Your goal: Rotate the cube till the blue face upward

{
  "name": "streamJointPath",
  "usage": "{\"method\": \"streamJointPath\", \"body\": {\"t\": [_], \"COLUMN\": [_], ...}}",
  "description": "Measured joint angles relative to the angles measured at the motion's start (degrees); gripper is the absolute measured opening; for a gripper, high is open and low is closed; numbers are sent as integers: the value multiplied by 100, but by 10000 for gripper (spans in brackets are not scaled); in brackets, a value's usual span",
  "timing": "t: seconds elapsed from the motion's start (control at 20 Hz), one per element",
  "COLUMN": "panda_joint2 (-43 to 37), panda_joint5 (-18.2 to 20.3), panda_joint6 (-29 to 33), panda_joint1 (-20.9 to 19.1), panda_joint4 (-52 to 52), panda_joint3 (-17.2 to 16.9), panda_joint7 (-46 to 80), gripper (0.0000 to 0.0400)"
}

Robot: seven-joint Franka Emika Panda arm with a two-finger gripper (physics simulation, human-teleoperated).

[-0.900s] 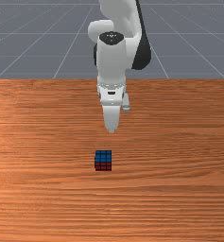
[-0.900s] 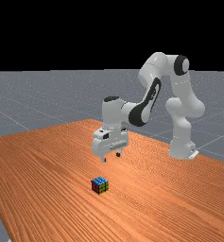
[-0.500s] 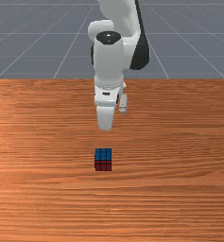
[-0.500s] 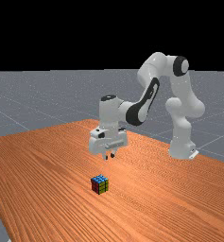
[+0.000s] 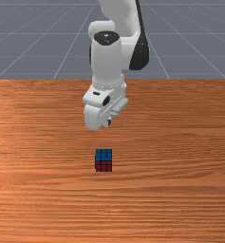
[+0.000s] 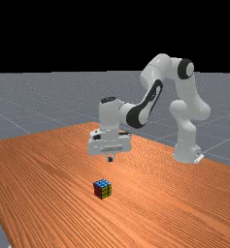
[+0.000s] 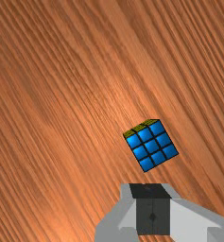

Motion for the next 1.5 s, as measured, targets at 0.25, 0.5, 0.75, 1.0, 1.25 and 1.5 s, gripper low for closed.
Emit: {"method": "streamJointPath", "body": {"t": [0.25,0.5,0.75,1.0,1.25,1.5], "panda_joint2": [46,78,125,179,250,343], "panda_joint5": [104,219,352,497,661,755], "panda_joint6": [-79,-197,-272,-351,-452,-490], "panda_joint1": [157,306,444,577,702,734], "panda_joint4": [49,119,168,210,278,362], "panda_joint3": [-172,-341,-504,-662,-811,-862], "panda_joint7": [1056,2100,3131,4153,5165,5573], "gripper": [0,0,0,0,0,0]}}
